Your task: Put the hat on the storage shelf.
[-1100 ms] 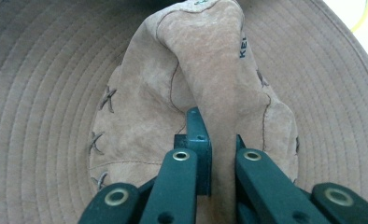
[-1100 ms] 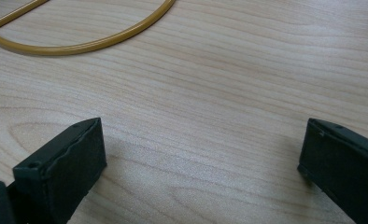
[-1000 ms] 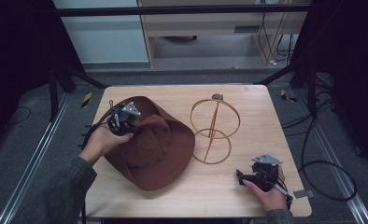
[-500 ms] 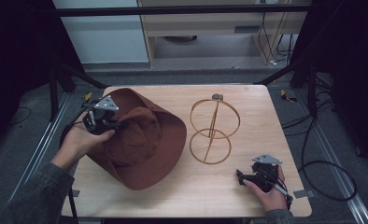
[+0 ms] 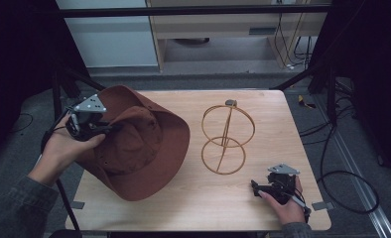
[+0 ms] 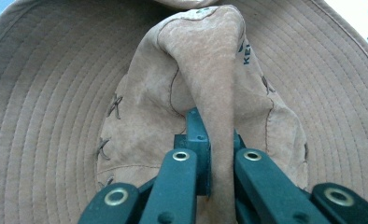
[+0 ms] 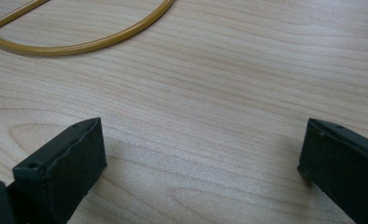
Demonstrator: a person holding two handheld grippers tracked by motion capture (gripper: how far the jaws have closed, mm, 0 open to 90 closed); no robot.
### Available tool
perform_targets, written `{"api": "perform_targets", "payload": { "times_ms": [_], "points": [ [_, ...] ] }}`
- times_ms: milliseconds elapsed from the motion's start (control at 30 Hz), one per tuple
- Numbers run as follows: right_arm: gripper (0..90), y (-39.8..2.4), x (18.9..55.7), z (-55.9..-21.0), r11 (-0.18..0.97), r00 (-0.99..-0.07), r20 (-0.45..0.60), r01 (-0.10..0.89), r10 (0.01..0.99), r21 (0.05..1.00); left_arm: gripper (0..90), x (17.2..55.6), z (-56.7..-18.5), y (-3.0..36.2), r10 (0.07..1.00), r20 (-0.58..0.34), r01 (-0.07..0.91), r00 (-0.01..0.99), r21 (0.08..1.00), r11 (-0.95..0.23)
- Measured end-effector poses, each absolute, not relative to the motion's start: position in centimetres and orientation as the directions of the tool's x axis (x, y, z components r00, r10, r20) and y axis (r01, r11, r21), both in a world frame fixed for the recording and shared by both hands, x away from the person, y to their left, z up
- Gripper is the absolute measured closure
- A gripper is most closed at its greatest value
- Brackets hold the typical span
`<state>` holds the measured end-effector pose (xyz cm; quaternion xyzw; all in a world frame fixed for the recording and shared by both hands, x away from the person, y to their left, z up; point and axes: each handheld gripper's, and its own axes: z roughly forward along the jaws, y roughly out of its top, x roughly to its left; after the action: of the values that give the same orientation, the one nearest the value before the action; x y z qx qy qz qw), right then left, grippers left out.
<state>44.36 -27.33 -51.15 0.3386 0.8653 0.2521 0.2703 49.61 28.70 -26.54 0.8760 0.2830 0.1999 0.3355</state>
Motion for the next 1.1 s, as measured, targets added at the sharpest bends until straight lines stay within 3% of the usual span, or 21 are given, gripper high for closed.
{"api": "perform_targets", "payload": {
  "times_ms": [400, 1100],
  "points": [
    [0.7, -27.3, 44.4, -51.1, 0.643, -0.623, -0.297, 0.451, 0.723, 0.618, 88.6, 49.1, -21.1, 28.9, 0.633, 0.186, 0.310, 0.752, 0.747, -0.589],
    [0.7, -27.3, 44.5, -51.2, 0.643, -0.625, -0.296, 0.450, 0.723, 0.620, 88.6, 52.1, -17.5, 26.4, 0.633, 0.161, 0.320, 0.758, 0.752, -0.575]
  ]
}}
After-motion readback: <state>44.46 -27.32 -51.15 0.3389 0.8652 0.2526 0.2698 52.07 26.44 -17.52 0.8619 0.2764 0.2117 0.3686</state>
